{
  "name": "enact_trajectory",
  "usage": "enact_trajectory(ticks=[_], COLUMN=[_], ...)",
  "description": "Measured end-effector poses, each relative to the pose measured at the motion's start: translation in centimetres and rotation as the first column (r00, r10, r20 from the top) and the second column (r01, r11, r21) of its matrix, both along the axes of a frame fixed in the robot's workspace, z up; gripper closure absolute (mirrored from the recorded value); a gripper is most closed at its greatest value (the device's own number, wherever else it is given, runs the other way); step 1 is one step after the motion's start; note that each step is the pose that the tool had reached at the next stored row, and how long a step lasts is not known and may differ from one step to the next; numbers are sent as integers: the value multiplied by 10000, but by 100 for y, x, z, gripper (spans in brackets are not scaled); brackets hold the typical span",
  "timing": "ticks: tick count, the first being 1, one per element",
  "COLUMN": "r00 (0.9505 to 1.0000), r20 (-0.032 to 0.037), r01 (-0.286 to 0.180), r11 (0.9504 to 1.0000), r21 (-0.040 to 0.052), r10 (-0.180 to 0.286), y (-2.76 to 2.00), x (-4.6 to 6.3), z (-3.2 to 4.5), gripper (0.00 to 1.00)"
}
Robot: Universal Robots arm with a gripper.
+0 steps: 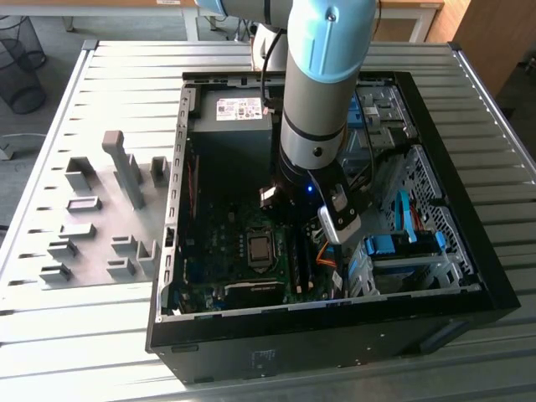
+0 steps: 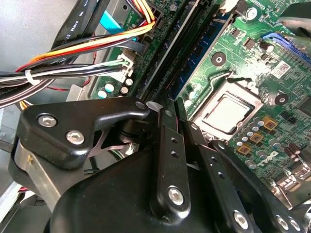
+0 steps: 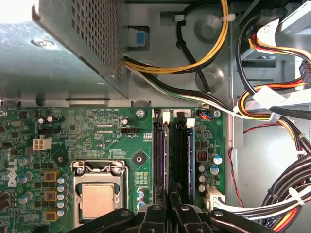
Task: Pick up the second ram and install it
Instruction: 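Insert the second ram into the second slot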
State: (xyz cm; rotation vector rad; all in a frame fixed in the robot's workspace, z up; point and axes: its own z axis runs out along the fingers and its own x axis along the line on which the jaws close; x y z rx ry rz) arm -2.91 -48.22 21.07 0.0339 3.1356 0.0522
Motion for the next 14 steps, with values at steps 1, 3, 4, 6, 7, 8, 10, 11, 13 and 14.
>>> enact_trajectory(ticks=[1, 3, 4, 6, 7, 8, 10, 11, 13, 14], r00=[10000, 10000, 10000, 10000, 10000, 10000, 10000, 10000, 10000, 10000], r20=[0, 0, 0, 0, 0, -1, -1, 0, 0, -1], r01=[0, 0, 0, 0, 0, 0, 0, 0, 0, 0], r11=[10000, 10000, 10000, 10000, 10000, 10000, 10000, 10000, 10000, 10000], r21=[0, 1, 2, 1, 0, -2, -2, -1, 0, 0], r10=[0, 0, 0, 0, 0, 0, 0, 0, 0, 0], y=[0, 0, 0, 0, 0, 0, 0, 0, 0, 0], x=[0, 0, 0, 0, 1, 0, 0, 0, 1, 0], z=[0, -3, -6, -14, -14, -14, -14, -15, -15, -15], gripper=[86, 86, 86, 86, 86, 86, 86, 86, 86, 85])
